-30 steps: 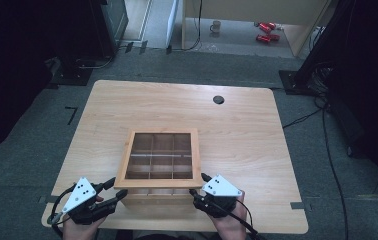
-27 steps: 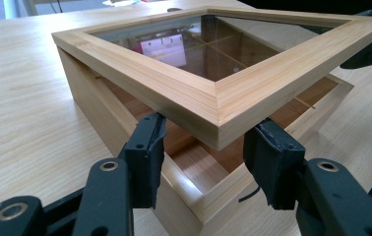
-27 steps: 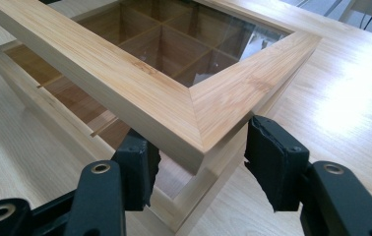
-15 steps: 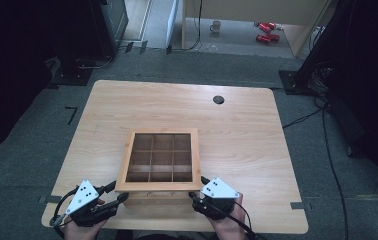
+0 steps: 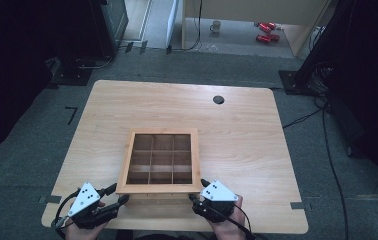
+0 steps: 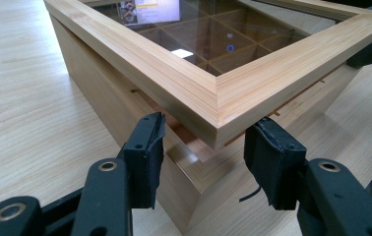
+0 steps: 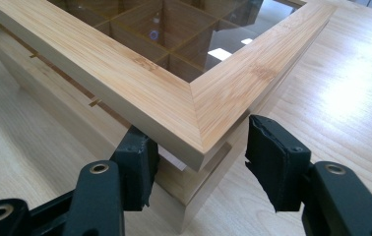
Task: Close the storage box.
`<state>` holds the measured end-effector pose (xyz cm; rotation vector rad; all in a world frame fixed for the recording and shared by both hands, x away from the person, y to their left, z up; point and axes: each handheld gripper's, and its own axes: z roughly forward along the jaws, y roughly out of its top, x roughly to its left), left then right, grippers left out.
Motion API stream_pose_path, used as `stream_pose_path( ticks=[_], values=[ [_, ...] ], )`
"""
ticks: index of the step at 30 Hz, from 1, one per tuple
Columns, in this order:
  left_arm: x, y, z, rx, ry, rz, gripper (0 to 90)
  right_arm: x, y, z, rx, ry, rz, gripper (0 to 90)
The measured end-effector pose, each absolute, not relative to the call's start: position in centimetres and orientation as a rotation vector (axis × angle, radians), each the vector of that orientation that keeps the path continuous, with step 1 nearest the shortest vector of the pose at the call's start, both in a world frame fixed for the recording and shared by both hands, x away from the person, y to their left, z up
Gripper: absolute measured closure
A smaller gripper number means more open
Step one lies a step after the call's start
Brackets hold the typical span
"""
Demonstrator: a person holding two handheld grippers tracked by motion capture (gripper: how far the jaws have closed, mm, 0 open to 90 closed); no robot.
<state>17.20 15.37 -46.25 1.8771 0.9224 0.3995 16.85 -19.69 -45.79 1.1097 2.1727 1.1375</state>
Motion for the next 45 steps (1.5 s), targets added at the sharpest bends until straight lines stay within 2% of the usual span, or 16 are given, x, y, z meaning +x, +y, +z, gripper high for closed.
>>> stream_pose_path(
  ticks=[20,22,25,28,45],
  values=[
    [16.6,15.5,-46.7,1.898,0.935,0.385,48.8,16.1,-20.0,-46.0,1.114,2.193,1.145,42.5],
    [16.5,15.5,-46.6,1.885,0.942,0.367,46.9,16.0,-20.0,-46.3,1.120,2.202,1.144,42.0],
    [16.3,16.2,-46.1,1.810,0.935,0.350,48.4,16.0,-20.0,-46.6,1.120,2.228,1.119,40.6],
    [16.3,16.6,-46.0,1.804,0.944,0.361,48.5,15.7,-20.0,-47.0,1.125,2.232,1.122,41.5],
    [16.6,16.9,-45.3,1.791,0.948,0.401,48.5,16.2,-22.2,-44.2,1.135,2.108,1.175,41.6]
  ],
)
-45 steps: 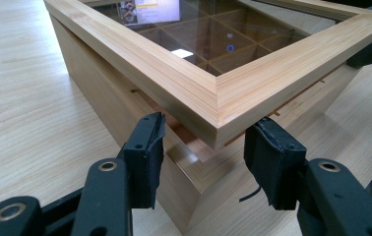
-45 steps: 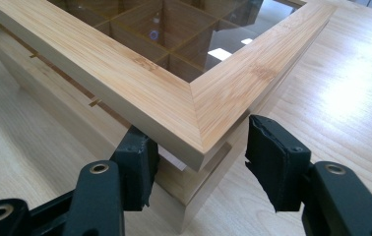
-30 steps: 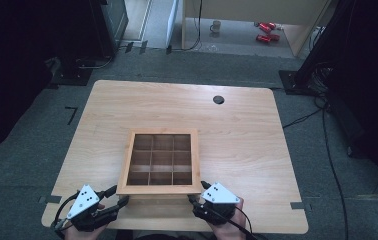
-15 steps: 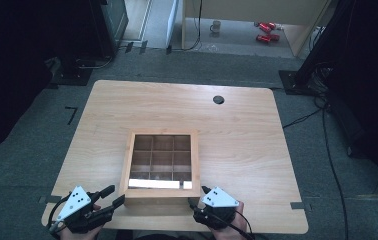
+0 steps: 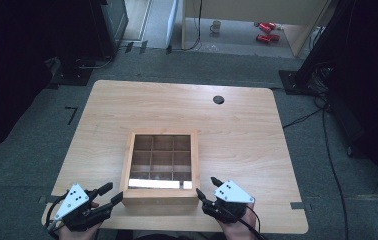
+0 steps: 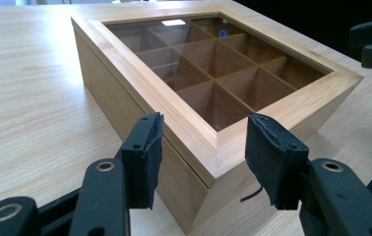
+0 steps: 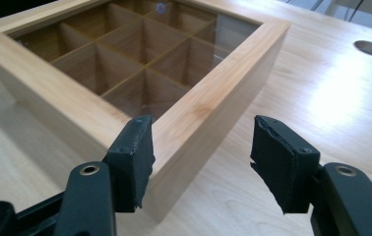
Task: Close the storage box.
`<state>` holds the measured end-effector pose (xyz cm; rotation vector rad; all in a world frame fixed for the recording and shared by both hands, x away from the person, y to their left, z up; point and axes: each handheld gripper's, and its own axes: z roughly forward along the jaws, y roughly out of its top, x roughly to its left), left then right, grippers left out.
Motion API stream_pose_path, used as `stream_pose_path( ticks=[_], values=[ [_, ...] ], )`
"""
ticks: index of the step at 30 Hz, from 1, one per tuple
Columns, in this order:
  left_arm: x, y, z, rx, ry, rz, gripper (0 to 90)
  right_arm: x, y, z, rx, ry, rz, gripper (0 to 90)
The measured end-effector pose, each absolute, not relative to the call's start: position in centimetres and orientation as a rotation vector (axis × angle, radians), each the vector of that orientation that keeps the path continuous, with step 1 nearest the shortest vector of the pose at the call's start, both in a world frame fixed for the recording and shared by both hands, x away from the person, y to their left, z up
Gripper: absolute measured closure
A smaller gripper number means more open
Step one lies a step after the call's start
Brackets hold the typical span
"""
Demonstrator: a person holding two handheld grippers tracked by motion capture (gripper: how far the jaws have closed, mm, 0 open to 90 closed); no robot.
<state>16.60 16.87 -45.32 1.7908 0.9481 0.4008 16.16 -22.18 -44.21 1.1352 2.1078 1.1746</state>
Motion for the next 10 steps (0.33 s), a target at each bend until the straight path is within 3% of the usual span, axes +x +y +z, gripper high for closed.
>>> stream_pose_path(
  ticks=[10],
  values=[
    [17.3,16.6,-45.0,1.797,0.939,0.412,48.5,17.5,-24.3,-43.1,1.181,2.028,1.159,41.5]
  ],
)
